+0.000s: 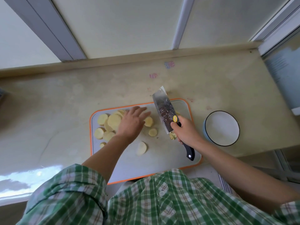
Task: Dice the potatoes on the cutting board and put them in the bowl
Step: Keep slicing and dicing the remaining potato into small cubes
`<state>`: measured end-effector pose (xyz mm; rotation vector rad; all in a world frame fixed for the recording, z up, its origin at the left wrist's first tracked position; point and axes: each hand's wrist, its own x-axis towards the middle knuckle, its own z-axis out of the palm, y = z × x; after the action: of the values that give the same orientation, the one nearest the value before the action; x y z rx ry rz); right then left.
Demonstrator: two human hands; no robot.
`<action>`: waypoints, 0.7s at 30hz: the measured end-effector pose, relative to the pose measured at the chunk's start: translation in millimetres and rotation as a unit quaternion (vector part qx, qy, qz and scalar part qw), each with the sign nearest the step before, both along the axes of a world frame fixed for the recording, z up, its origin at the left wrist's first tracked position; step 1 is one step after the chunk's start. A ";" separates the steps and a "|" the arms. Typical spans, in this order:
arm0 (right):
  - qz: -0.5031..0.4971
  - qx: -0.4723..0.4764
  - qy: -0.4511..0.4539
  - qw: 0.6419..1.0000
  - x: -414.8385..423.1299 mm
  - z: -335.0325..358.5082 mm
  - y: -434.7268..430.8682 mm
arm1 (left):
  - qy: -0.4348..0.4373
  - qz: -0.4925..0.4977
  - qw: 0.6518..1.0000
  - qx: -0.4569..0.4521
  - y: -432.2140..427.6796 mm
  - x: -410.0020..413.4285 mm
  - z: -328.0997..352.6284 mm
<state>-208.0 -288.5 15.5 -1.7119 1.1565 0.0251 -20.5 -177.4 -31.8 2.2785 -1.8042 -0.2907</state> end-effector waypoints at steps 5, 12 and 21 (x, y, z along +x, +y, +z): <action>-0.011 -0.033 0.008 0.999 -5.5 -1.2 -4.0 | -0.037 -0.085 0.994 0.054 -21.1 -10.9 -12.4; 0.026 -0.061 0.026 0.998 -12.4 -5.8 -4.7 | 0.163 0.090 0.982 -0.002 -2.9 1.8 -3.6; 0.142 -0.220 0.091 0.961 -8.6 -15.4 25.1 | 0.326 0.402 0.844 -0.144 41.5 3.4 11.9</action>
<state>-216.6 -263.3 0.1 -2.3051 1.0920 0.1108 -17.2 -135.9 -19.9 2.1133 -0.4581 -0.5049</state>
